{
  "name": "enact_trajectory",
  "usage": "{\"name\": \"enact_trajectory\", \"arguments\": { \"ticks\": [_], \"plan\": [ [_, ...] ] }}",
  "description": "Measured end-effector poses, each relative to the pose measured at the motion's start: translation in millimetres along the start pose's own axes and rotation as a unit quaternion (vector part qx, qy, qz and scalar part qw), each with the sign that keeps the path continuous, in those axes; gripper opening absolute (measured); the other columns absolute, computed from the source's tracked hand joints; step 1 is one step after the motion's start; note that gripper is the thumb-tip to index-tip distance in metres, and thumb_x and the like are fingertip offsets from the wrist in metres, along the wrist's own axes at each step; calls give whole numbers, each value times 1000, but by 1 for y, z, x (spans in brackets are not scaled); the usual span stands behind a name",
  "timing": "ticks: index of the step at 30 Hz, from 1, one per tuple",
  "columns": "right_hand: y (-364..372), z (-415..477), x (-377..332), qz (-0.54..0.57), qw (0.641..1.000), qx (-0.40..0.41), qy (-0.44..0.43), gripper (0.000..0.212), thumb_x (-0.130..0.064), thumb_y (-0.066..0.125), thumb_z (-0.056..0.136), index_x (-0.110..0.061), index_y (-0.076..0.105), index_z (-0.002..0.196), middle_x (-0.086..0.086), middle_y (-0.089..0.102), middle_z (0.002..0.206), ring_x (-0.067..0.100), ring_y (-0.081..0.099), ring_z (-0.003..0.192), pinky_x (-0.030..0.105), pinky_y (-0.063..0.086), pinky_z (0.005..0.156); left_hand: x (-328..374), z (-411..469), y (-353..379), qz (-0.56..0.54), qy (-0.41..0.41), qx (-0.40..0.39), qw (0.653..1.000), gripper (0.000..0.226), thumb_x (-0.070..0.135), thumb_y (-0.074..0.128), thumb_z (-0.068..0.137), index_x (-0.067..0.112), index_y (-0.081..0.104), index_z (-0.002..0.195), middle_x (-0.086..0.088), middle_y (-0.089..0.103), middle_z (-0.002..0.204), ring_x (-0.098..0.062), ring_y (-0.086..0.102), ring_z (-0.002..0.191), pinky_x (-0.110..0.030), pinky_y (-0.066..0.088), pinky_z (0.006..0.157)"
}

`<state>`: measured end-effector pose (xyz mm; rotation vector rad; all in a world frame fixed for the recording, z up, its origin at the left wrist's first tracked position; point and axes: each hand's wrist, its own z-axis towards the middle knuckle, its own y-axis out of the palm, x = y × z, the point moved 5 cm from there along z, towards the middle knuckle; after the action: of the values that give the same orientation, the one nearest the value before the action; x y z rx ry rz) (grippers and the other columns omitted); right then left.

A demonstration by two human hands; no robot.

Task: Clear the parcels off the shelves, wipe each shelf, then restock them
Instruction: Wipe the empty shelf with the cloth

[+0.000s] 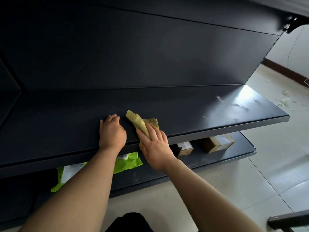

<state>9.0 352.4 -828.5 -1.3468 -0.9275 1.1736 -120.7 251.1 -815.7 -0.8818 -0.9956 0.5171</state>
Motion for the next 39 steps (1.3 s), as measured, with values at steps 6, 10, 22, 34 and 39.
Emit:
{"name": "enact_trajectory", "arguments": {
  "ticks": [6, 10, 22, 34, 39],
  "plan": [
    [-10, -16, 67, -37, 999, 2, 2, 55, -44, 30, 102, -38, 10, 153, 8, 9, 161, 26, 7, 148, 39, 1, 120, 15, -8, 4, 94, 3, -23, 995, 51, 6, 46, 90, 4, 39, 140, -10, 35, 150, -23, 24, 142, -44, 11, 119],
    [-26, -34, 159, -36, 997, -6, 64, 55, -44, 24, 102, -40, 4, 152, 8, 6, 162, 23, 0, 149, 38, -3, 120, 46, -13, 17, 96, 25, -12, 995, 50, 3, 46, 89, 3, 41, 138, -9, 39, 147, -23, 28, 140, -42, 11, 119],
    [-43, -24, 222, -13, 991, 30, 129, 50, -42, 35, 98, -32, 37, 146, 10, 19, 159, 28, 12, 146, 43, 10, 119, 112, -9, 63, 74, 7, -30, 997, 40, 6, 38, 95, -1, 47, 133, -14, 42, 144, -28, 35, 135, -40, 20, 116],
    [-68, -14, 353, -39, 979, 22, 197, 49, -35, 32, 100, -34, 31, 148, 4, 13, 161, 23, 12, 147, 43, 7, 119, 213, 25, 122, 61, 59, -58, 995, 40, 22, 31, 102, 6, 41, 137, -7, 37, 146, -22, 28, 138, -39, 14, 117],
    [-62, -1, 355, -41, 977, 9, 210, 54, -40, 27, 99, -28, 23, 151, 9, -1, 162, 28, 3, 148, 44, 1, 120, 214, 28, 141, 68, 51, -60, 995, 41, 24, 31, 102, 8, 41, 138, -6, 32, 150, -20, 22, 141, -38, 10, 118]
  ]
}}
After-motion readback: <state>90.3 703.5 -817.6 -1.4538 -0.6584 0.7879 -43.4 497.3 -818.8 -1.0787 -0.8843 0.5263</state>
